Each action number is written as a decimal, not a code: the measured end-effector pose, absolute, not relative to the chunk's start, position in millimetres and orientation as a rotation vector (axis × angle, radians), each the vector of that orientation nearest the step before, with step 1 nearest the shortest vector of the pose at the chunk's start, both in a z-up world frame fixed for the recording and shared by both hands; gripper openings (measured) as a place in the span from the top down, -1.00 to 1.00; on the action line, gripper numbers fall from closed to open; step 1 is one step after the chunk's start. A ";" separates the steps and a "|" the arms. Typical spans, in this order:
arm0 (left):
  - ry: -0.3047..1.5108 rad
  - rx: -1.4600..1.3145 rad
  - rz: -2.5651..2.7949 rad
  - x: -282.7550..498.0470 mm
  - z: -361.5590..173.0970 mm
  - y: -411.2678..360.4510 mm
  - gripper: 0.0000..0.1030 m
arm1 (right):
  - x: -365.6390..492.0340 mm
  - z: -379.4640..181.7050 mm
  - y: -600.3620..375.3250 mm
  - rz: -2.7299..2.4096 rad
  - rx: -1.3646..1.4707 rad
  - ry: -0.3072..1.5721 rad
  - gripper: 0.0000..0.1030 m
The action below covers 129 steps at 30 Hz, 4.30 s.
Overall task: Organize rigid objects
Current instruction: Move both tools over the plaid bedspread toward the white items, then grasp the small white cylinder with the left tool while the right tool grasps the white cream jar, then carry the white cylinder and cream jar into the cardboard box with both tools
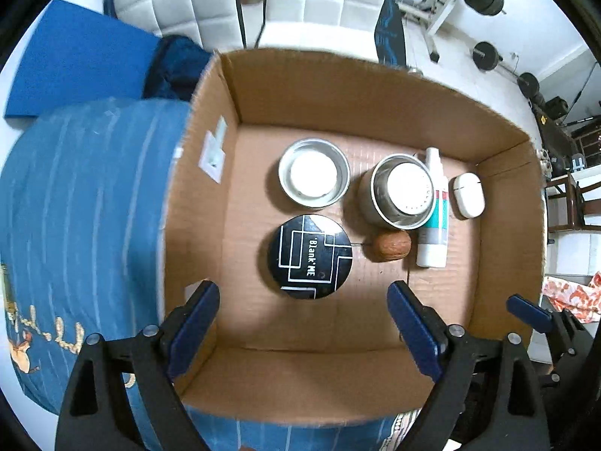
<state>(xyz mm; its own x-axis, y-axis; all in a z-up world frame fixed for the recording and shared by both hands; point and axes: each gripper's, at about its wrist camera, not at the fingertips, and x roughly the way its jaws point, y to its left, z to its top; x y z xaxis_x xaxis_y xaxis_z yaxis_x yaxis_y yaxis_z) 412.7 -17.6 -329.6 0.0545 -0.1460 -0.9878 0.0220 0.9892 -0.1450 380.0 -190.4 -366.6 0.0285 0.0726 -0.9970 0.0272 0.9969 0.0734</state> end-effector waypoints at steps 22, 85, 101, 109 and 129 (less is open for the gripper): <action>1.208 -0.075 -0.137 328.2 -203.9 -30.2 -0.78 | 284.1 -263.2 -209.7 0.077 0.105 1.311 -1.00; 1.578 -0.050 -0.030 229.6 -387.1 -117.4 0.43 | 204.2 -422.4 -374.3 -0.046 0.381 1.468 -0.65; 1.604 -0.119 -0.009 227.8 -387.3 -55.1 0.43 | 243.4 -453.6 -303.8 0.017 0.163 1.656 -0.37; 1.631 -0.036 -0.062 186.0 -400.4 -68.0 0.43 | 157.7 -453.9 -264.7 0.060 0.152 1.776 -0.37; 1.611 -0.021 -0.093 186.7 -391.6 -72.9 0.43 | 157.7 -456.6 -291.3 -0.018 0.225 1.760 -0.40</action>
